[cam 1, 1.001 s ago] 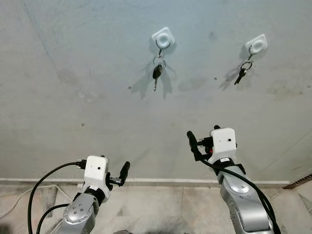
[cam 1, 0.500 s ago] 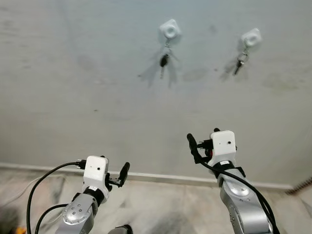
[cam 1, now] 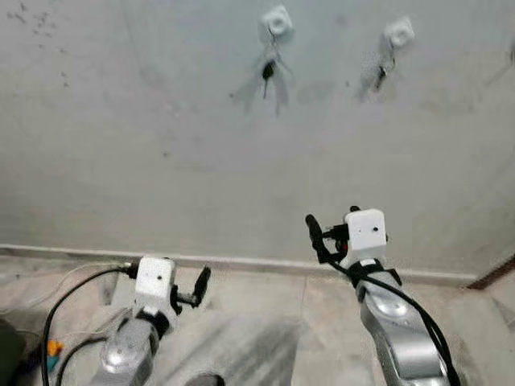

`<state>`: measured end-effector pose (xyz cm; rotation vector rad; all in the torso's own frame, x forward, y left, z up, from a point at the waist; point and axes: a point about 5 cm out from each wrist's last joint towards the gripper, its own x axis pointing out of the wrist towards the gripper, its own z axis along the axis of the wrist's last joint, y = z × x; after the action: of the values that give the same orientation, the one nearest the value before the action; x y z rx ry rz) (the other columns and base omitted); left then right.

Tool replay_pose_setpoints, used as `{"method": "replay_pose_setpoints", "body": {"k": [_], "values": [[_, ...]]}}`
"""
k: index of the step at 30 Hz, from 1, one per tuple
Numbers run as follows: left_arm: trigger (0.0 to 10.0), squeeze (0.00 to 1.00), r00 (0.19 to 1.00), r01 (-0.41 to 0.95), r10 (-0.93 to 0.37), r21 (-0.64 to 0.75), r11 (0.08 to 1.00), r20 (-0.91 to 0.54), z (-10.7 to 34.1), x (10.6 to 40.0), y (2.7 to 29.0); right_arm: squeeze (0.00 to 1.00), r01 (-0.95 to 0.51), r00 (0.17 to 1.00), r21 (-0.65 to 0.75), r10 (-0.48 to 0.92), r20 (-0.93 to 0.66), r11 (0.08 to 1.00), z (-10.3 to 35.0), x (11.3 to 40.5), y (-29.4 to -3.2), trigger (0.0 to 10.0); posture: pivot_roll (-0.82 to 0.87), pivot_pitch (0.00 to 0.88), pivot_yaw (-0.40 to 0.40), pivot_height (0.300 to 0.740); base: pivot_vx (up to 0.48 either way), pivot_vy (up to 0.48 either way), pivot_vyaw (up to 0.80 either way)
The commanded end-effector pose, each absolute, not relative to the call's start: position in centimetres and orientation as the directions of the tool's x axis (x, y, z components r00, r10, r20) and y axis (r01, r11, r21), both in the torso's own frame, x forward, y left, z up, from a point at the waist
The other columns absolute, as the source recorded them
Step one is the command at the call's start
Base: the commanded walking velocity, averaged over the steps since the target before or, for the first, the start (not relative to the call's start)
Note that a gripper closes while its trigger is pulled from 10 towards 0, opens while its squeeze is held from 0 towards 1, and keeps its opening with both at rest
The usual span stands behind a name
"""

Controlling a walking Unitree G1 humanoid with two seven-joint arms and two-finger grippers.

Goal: Hang keys on a hook

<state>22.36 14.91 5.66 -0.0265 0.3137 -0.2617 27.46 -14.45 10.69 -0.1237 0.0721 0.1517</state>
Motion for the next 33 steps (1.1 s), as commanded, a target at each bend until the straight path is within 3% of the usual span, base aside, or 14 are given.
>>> {"method": "replay_pose_setpoints", "body": {"k": [1,33], "values": [[10.0,0.0,0.922,0.238,-0.241,-0.047,0.97,-0.304,5.75,22.41,15.56,0.0,-0.166,0.985,-0.107,0.159,-0.067,0.98,10.96,27.58,-14.01,10.0,0.05,0.079,-0.015,0.74,-0.304,0.0,0.0],[10.0,0.0,0.92,0.254,-0.256,-0.045,0.966,-0.298,5.75,22.43,15.5,0.0,-0.162,0.986,-0.114,0.156,-0.062,0.98,10.94,27.76,-14.02,10.0,0.05,0.071,-0.015,0.74,-0.29,0.0,0.0]]}}
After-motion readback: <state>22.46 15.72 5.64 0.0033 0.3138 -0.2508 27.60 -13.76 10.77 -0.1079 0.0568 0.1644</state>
